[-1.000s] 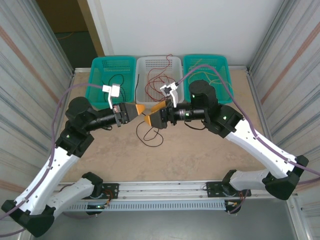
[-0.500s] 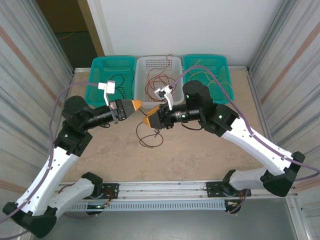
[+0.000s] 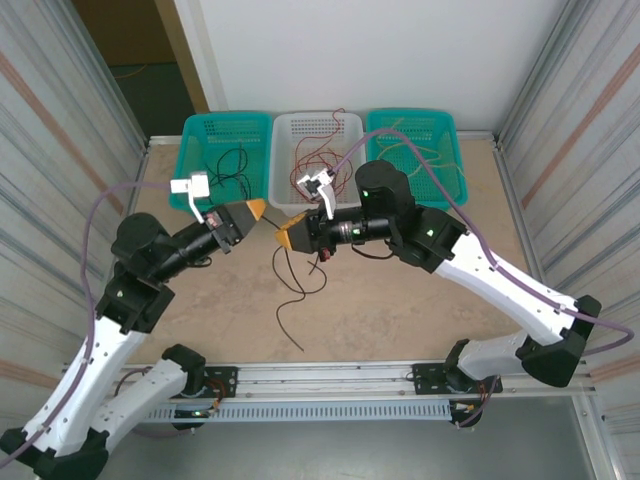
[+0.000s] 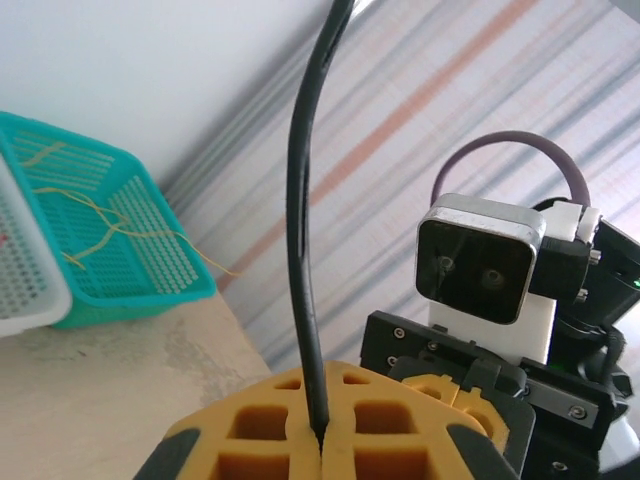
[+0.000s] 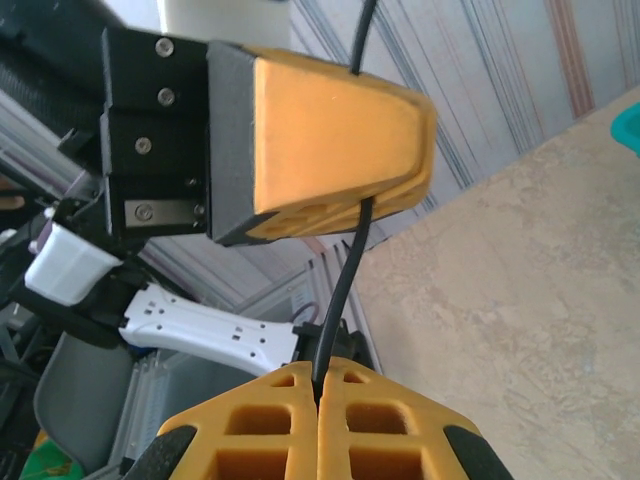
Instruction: Untangle the cables
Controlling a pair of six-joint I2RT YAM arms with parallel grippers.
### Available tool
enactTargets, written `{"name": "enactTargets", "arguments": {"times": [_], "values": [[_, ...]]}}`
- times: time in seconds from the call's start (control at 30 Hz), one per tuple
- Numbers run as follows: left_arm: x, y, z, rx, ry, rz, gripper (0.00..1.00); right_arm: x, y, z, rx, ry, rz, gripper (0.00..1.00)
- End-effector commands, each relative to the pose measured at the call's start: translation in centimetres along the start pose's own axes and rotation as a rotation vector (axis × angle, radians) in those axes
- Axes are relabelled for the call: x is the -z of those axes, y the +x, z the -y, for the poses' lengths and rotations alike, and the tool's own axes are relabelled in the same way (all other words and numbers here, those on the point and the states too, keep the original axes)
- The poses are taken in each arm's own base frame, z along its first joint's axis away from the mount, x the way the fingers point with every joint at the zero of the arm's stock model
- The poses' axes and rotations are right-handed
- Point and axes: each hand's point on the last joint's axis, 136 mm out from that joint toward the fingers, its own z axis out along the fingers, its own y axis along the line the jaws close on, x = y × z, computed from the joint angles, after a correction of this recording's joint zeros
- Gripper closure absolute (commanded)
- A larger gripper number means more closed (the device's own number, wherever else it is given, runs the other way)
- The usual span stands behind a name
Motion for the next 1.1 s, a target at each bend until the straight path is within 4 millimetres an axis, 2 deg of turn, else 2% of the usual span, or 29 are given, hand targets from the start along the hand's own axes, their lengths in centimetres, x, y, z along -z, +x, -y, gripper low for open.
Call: {"name": "enactTargets", "arguments": {"times": [0.0,0.07,0.1,0.23,0.4,0.63,0.83,1.07], "values": [[0.9,-3.0,-3.3,-0.047,-0.177,0.181,0.75,0.6,-1.1,-2.1,-0.017,-0.043,0.018,1.0],[0.6,-2.3,-3.6,-0.053,-0.187,0.14,0.39,0.7,-1.8,-1.7,-0.022,-0.003,0.031,1.0],[0.5,-1.8,-3.9,-0.057,-0.199,0.115,0.3,0.9,-2.3,-1.3,-0.028,0.027,0.044,1.0],[1.2,-0.5,-5.7,-0.075,-0.279,0.073,0.17,1.7,-4.1,-0.1,-0.05,0.111,0.101,1.0],[2.2,1.2,-6.6,-0.068,-0.26,0.082,0.11,3.3,-6.6,1.3,-0.109,0.16,0.199,1.0],[0.7,4.1,-6.1,-0.068,-0.105,0.01,0.1,5.2,-9.2,1.8,-0.156,0.151,0.303,1.0],[-1.8,6.8,-5.0,-0.266,-0.067,-0.12,0.1,5.8,-10.1,1.5,-0.172,0.132,0.337,1.0],[-4.5,9.6,-2.4,-0.521,0.0,-0.206,0.18,6.3,-10.8,1.2,-0.182,0.119,0.353,1.0]]}}
